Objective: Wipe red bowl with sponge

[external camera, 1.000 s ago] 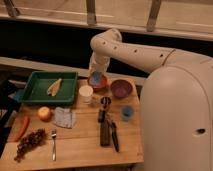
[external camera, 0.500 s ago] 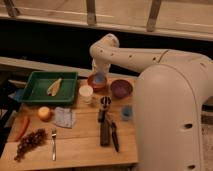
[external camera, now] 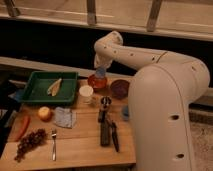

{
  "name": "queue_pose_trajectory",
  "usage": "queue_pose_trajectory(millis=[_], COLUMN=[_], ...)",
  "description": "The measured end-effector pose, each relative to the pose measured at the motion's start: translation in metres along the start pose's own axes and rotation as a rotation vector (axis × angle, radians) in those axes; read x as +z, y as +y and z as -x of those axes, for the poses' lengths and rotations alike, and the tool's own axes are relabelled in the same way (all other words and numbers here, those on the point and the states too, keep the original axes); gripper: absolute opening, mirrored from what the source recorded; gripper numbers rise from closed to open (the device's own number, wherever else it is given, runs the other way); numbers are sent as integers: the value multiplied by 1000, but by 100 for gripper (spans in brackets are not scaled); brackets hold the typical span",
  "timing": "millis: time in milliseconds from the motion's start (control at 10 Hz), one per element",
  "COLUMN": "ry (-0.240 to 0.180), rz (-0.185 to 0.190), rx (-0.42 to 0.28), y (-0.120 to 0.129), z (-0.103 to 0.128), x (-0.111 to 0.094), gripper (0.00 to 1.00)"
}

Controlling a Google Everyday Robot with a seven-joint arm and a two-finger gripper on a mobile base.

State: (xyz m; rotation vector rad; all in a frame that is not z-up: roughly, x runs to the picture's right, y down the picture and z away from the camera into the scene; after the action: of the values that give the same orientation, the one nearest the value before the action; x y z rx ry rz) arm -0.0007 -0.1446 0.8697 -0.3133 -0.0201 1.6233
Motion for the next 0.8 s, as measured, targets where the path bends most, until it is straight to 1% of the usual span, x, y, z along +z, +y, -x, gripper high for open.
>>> queue_pose_trajectory(millis=[100,300,400,500,600,700,800], ry=[15,22,21,21,25,34,43], rz=[73,172,196,192,160,141,121], rx=[27,67,76,71,67,77,90], y=[-2,-7,-7,-6,-7,-10,-23], z=[-2,-1,-1,-1,-1,-1,-1], x=[7,12,13,13,13,17,26], gripper=[0,0,0,0,0,0,0])
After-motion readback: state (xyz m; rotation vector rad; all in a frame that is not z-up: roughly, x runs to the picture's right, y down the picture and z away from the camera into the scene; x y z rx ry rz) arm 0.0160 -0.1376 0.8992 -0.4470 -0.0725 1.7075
